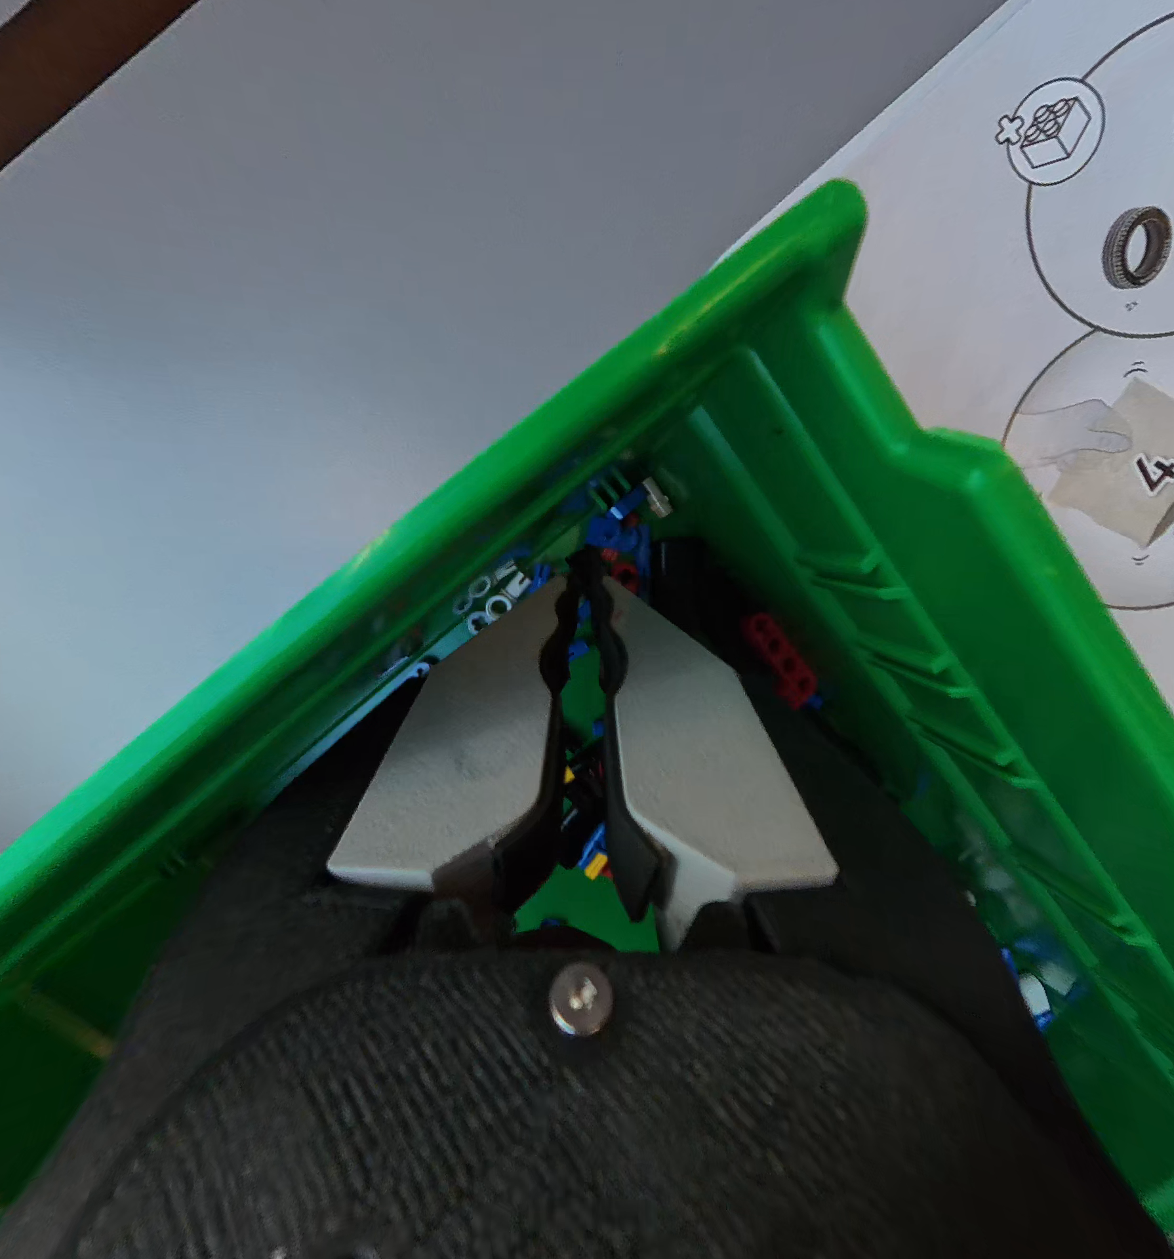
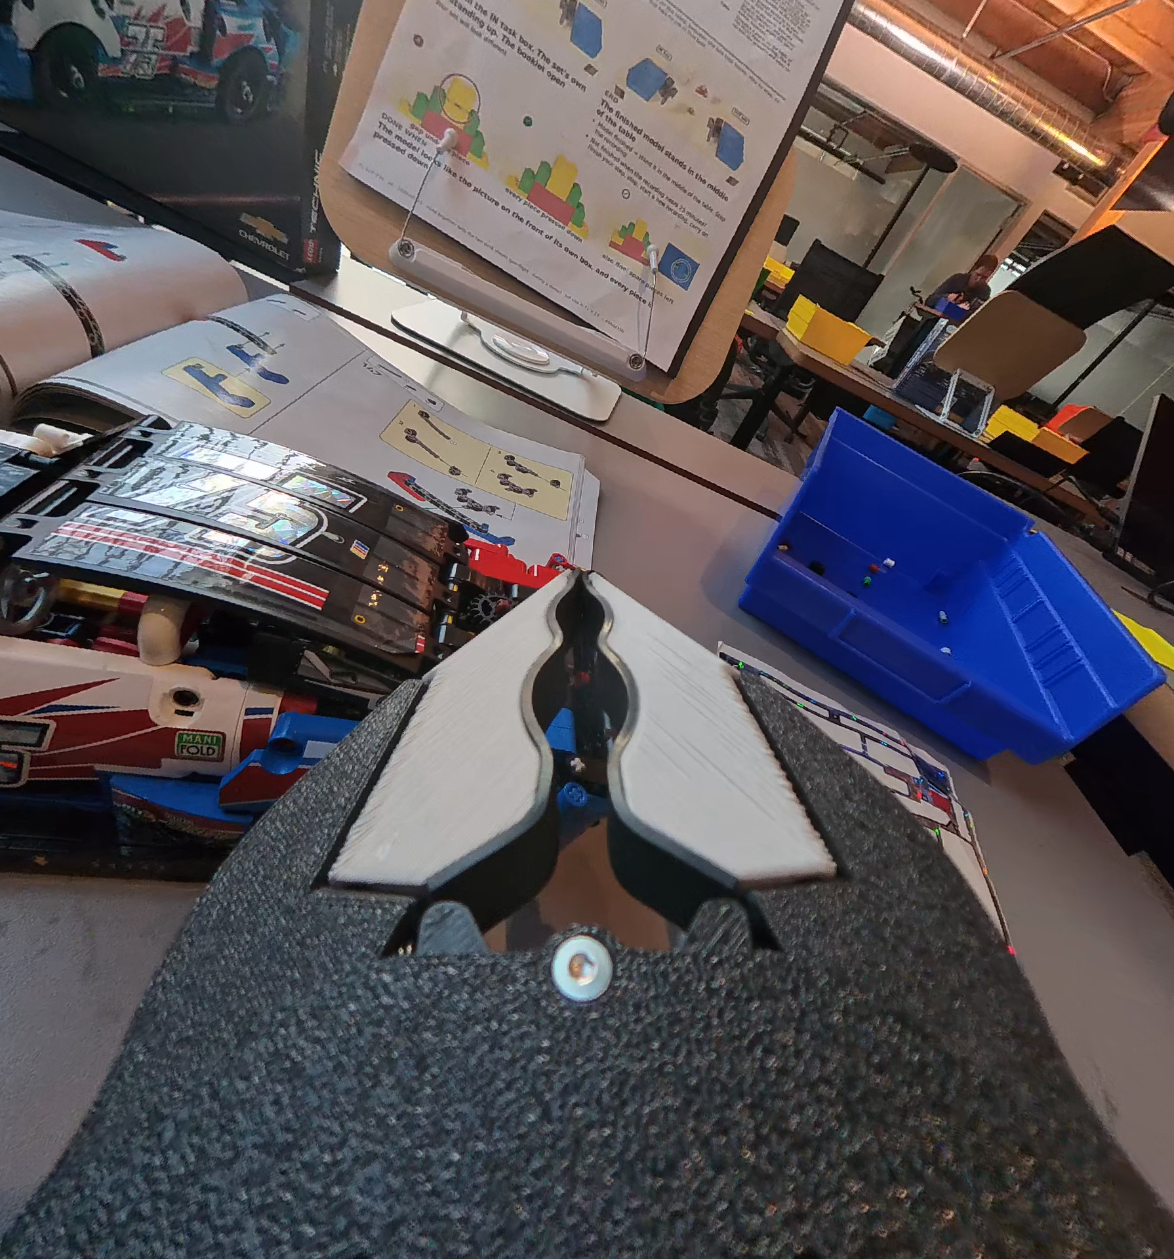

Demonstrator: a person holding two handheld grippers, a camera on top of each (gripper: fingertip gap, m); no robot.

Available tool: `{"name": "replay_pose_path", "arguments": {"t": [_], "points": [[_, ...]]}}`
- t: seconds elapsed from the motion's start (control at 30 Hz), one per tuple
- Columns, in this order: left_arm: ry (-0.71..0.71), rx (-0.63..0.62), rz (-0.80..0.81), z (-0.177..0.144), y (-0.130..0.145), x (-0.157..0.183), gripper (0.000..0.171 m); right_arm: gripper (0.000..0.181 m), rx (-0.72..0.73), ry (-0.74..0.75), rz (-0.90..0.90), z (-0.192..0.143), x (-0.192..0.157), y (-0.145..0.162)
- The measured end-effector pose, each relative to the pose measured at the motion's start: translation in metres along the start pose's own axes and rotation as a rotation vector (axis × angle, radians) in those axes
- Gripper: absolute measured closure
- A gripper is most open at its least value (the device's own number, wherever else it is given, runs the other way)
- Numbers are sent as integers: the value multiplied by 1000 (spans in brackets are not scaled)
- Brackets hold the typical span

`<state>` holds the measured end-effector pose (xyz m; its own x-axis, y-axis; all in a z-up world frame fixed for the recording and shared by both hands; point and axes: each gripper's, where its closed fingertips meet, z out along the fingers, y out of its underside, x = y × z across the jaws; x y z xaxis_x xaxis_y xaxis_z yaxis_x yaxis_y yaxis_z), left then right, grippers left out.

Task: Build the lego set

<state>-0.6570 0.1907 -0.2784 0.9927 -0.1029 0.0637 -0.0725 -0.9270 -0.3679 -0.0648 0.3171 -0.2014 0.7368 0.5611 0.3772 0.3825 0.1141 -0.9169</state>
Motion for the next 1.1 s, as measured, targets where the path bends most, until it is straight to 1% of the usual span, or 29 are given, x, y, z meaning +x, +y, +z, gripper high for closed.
{"name": "replay_pose_path", "arguments": {"t": [0.27, 0.57, 0.7, 0.73, 0.77, 0.87, 1.1], "points": [[4, -29, 28, -6, 10, 2, 171, 181, 11, -3, 11, -1, 1, -1], [-5, -15, 43, -21, 7, 2, 171, 181, 20, -4, 19, -2, 1, -2], [34, -13, 30, -19, 7, 7, 171, 181, 20, -6, 19, -2, 1, -2], [34, -20, 30, -17, 8, 7, 161, 181, 22, -7, 20, -2, 1, -3], [23, -36, 29, -14, 10, 7, 158, 181, 23, -7, 21, -2, 1, -3], [-19, -61, 60, -8, 15, 4, 169, 181, 27, -7, 24, -3, 1, -3], [-20, -72, 62, -6, 14, 3, 169, 181, 29, -11, 26, -3, 1, -4]]}}
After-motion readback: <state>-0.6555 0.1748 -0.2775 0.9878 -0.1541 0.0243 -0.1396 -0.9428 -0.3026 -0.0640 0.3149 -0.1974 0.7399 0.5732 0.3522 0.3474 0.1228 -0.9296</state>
